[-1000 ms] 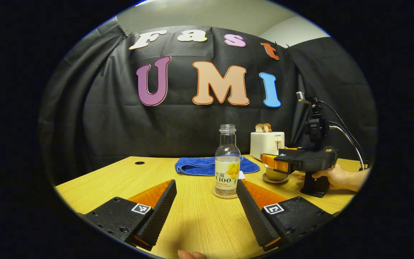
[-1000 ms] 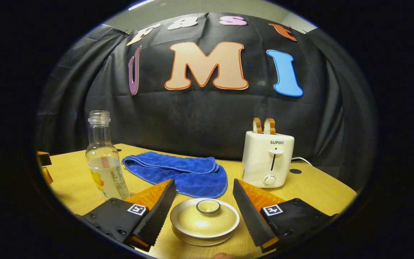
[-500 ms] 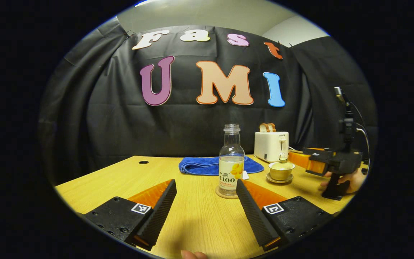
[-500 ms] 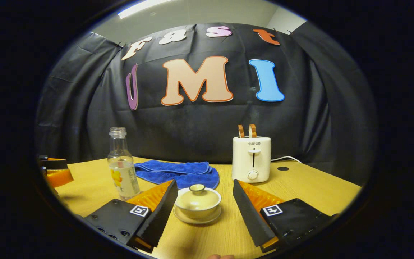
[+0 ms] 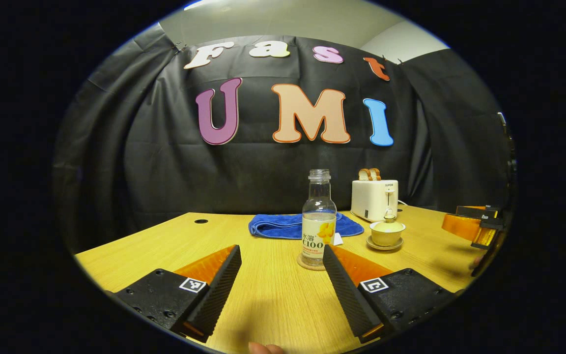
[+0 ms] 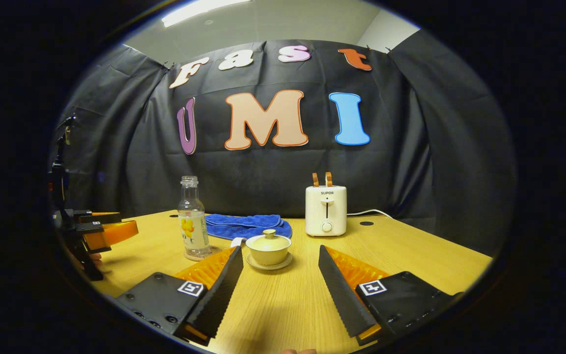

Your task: Open the teacup lid with one hand, grasp the water bottle and pour water into the teacup with the other hand; after pouring, place the water bottle on the coaster and then close the teacup lid.

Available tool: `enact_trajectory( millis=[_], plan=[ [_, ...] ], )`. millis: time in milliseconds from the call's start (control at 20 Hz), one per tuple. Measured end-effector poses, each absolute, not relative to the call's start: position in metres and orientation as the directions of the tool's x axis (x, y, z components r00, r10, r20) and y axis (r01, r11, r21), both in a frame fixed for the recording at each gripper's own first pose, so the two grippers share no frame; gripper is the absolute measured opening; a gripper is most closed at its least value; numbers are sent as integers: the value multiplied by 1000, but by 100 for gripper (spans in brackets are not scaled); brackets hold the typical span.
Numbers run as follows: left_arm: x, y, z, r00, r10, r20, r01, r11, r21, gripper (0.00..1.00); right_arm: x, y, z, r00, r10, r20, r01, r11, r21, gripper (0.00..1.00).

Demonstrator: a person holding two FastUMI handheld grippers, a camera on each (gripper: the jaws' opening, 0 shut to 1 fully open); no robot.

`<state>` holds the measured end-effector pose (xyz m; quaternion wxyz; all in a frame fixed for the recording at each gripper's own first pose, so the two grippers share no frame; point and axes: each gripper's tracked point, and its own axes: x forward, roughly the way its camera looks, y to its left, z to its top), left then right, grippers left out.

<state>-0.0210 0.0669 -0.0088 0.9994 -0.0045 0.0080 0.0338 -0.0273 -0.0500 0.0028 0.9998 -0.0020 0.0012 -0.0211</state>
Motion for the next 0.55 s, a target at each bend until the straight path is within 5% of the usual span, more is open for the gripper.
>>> enact_trajectory(
  millis=[550],
  plan=[
    [-56, 47, -6, 996, 92, -14, -92, 996, -5, 96, -57, -49, 3, 997, -72, -5, 72, 997, -5, 96]
  ],
)
